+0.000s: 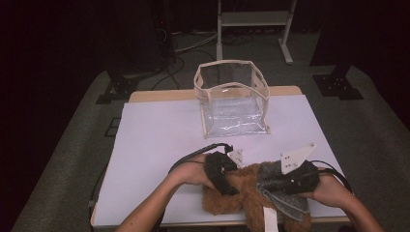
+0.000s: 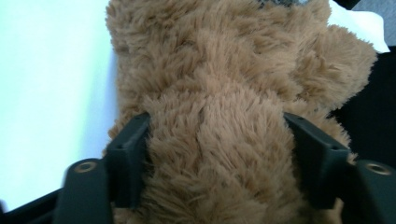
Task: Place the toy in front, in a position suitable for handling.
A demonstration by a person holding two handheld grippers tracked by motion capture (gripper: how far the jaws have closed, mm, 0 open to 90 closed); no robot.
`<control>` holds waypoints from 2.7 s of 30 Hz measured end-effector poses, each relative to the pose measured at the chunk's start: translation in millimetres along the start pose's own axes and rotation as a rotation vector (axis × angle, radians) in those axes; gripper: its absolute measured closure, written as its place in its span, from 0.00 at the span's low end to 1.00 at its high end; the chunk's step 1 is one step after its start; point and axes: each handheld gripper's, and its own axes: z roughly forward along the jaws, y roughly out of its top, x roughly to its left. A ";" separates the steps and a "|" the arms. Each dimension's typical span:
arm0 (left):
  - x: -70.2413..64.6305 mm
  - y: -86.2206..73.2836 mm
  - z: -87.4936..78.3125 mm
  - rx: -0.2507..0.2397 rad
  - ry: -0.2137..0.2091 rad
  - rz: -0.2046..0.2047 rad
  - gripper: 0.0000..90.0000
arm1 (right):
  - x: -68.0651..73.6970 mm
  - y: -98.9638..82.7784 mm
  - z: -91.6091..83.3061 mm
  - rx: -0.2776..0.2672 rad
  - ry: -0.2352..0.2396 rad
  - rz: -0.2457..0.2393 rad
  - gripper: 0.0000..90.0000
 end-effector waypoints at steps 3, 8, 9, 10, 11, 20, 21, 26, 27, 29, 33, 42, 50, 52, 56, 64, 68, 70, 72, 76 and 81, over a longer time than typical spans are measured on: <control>-6.0 1.5 -1.8 -0.011 0.073 0.043 0.54 | -1.1 -0.1 -0.4 0.003 -0.010 0.006 0.85; -6.7 1.3 -17.8 -0.017 0.145 0.072 0.70 | -5.4 4.3 -7.5 -0.008 -0.054 -0.018 0.85; -6.5 0.9 -20.3 -0.011 0.149 0.072 0.72 | -7.0 6.3 -9.2 -0.016 -0.058 -0.023 0.85; -6.5 -0.1 -22.3 -0.013 0.147 0.065 0.72 | -8.2 8.3 -10.8 -0.017 -0.057 -0.021 0.85; -6.0 -1.4 -24.6 -0.010 0.149 0.062 0.73 | -10.2 10.1 -11.6 -0.026 -0.050 -0.024 0.85; 7.2 -22.7 -48.9 0.007 0.219 0.028 0.73 | -28.9 35.2 1.0 -0.084 -0.037 -0.019 0.85; 8.5 -25.7 -51.5 0.008 0.228 0.019 0.73 | -31.0 38.7 4.1 -0.087 -0.034 -0.024 0.85; 10.0 -38.5 -54.7 0.018 0.232 0.001 0.71 | -33.9 50.5 17.1 -0.085 -0.017 -0.030 0.85; 8.8 -39.2 -54.3 0.019 0.232 0.003 0.70 | -32.6 50.6 20.3 -0.073 -0.007 -0.028 0.85; 6.3 -40.6 -54.6 0.002 0.207 -0.008 0.65 | -27.9 49.1 24.6 -0.050 -0.006 -0.029 0.85; 4.2 -35.7 -57.8 -0.015 0.153 -0.015 0.49 | -15.6 41.2 26.6 -0.035 0.015 -0.037 0.85; 0.8 -16.0 -30.0 0.033 0.068 -0.002 0.43 | 3.2 35.2 21.8 -0.033 0.018 -0.076 0.85; -8.3 -18.3 -31.5 0.036 0.072 0.014 0.44 | -11.0 36.2 -17.6 -0.092 -0.043 -0.055 0.85; -10.5 -17.2 -31.7 0.044 0.080 0.019 0.43 | -13.0 30.9 -9.3 -0.054 -0.038 -0.038 0.85; -4.1 -16.3 -32.2 0.045 0.064 -0.011 0.31 | -10.5 21.2 11.1 -0.041 0.011 -0.002 0.85; 1.9 -10.6 -14.6 0.092 0.015 -0.017 0.18 | -1.3 18.3 17.7 -0.030 0.055 -0.016 0.85; 2.7 -11.3 -8.5 0.101 -0.001 -0.023 0.18 | -1.7 17.3 17.7 -0.036 0.052 -0.028 0.85; 2.1 -11.6 -6.1 0.105 -0.001 -0.004 0.27 | -1.6 18.4 18.1 -0.038 0.056 -0.031 0.85; 4.9 -10.9 -6.7 0.109 -0.014 -0.005 0.42 | -1.4 20.5 17.9 -0.039 0.058 -0.025 0.85; 5.8 -6.0 -13.0 0.095 0.035 0.014 0.54 | -8.9 23.0 13.3 -0.057 0.041 -0.017 0.85; 11.9 -4.6 -27.7 0.034 0.129 0.012 0.62 | -24.7 26.6 -0.8 -0.085 0.012 0.005 0.84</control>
